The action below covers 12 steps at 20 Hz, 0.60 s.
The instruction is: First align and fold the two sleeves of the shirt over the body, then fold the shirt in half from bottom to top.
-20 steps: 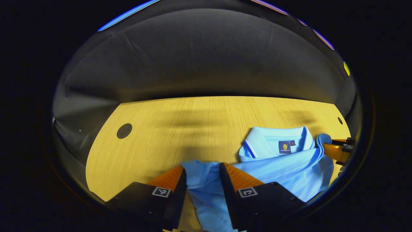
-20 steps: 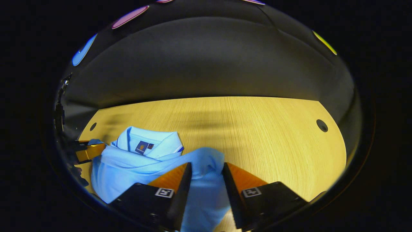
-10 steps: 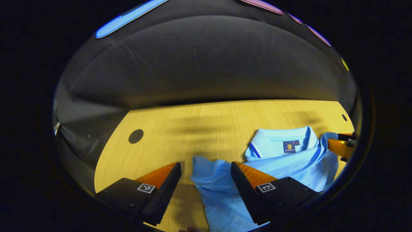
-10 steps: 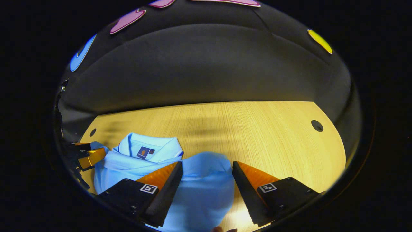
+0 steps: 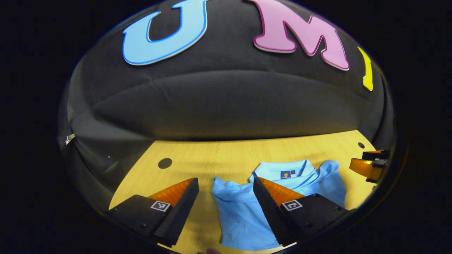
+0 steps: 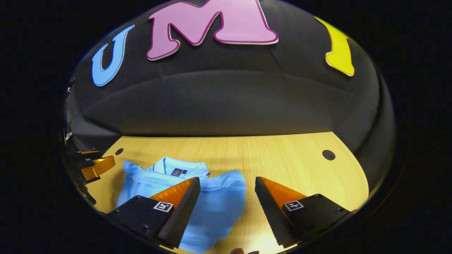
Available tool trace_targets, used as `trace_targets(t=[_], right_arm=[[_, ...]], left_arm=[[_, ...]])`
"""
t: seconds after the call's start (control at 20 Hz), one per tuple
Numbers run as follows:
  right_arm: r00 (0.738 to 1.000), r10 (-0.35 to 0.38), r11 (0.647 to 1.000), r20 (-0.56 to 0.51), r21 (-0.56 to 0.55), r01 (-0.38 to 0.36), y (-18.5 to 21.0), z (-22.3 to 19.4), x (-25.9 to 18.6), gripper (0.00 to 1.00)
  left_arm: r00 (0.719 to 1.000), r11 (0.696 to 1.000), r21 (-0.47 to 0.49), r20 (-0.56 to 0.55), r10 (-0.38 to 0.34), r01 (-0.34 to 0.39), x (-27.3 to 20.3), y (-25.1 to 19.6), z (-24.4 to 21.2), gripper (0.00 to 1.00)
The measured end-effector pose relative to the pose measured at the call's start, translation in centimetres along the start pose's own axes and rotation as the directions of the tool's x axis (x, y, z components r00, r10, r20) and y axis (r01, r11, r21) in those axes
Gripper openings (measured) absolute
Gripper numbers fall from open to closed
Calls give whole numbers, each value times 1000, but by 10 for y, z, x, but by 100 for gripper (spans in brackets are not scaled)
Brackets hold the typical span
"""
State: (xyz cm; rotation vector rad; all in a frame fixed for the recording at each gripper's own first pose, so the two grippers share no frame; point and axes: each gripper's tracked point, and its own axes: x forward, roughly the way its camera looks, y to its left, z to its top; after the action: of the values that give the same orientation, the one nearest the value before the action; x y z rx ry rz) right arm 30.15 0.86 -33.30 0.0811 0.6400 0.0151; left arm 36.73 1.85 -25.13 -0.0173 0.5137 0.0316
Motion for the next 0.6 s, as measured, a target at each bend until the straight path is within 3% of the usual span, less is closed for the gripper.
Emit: trace_targets(t=[0.35, 0.6], right_arm=[[989, 55, 998, 140, -13, -54, 13, 47, -118, 97], [963, 116, 993, 245, -49, -107, 36, 65, -222, 97]], left_arm=[[985, 998, -64, 170, -15, 26, -139, -3, 40, 99], [963, 992, -88, 264, -60, 86, -251, -17, 43, 98]])
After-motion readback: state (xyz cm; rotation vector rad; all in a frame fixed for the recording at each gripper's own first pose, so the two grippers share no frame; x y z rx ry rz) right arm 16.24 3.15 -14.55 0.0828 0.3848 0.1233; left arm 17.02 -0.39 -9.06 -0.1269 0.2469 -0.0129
